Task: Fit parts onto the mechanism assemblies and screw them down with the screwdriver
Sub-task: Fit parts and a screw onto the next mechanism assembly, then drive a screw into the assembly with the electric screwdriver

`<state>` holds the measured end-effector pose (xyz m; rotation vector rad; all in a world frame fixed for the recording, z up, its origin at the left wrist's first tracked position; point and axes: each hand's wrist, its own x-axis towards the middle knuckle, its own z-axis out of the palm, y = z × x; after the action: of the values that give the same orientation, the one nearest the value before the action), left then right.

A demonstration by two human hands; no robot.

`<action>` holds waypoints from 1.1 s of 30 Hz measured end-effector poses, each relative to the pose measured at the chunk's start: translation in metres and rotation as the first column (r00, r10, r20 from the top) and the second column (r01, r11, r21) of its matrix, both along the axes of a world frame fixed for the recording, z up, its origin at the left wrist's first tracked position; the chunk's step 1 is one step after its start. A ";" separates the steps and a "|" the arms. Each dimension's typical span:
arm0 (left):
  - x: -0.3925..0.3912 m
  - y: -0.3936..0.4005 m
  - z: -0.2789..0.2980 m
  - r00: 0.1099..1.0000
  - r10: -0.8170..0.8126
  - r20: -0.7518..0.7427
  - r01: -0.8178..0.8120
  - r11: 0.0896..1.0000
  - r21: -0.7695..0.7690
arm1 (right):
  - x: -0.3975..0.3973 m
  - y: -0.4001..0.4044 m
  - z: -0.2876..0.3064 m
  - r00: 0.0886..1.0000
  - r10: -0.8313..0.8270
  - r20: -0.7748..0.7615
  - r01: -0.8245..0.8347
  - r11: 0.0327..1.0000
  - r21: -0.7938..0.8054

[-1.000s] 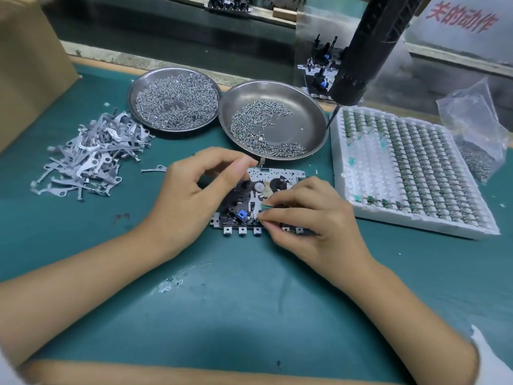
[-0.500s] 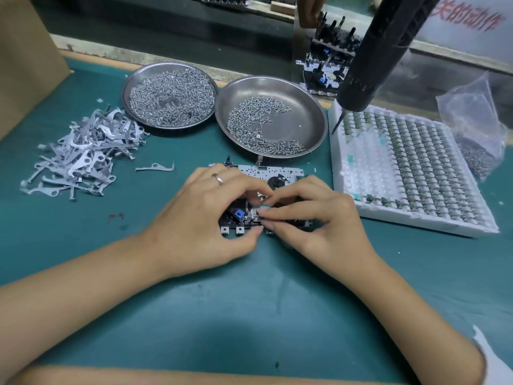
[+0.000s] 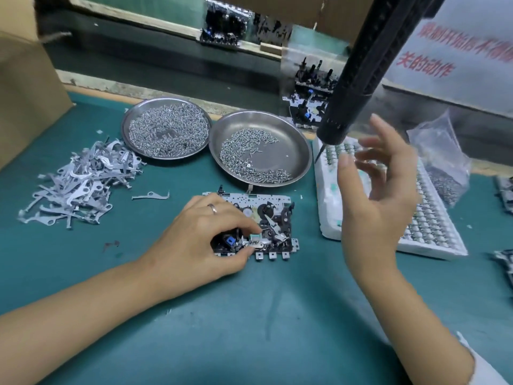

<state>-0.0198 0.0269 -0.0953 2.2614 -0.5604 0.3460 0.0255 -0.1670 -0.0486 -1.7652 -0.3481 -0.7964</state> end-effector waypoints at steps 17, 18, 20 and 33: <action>0.003 -0.001 -0.002 0.999 -0.007 0.033 0.011 0.993 -0.115 | 0.036 0.055 0.066 0.972 0.229 0.054 -0.235 0.931 0.279; 0.003 -0.001 -0.001 1.000 -0.002 0.029 0.005 0.994 -0.113 | 0.030 0.056 0.063 0.960 0.276 0.046 -0.277 0.912 0.303; 0.001 -0.001 -0.001 1.000 0.005 0.020 -0.002 0.994 -0.109 | 0.018 0.058 0.055 0.924 0.379 0.053 -0.373 0.863 0.340; 0.001 -0.003 0.000 1.000 -0.004 0.029 0.008 0.994 -0.106 | -0.016 0.073 0.021 0.843 0.536 0.049 -0.483 0.712 0.509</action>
<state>-0.0186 0.0242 -0.0950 2.1555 -0.5508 0.3968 0.0092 -0.0941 -0.0271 -1.1181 -0.4839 -0.3401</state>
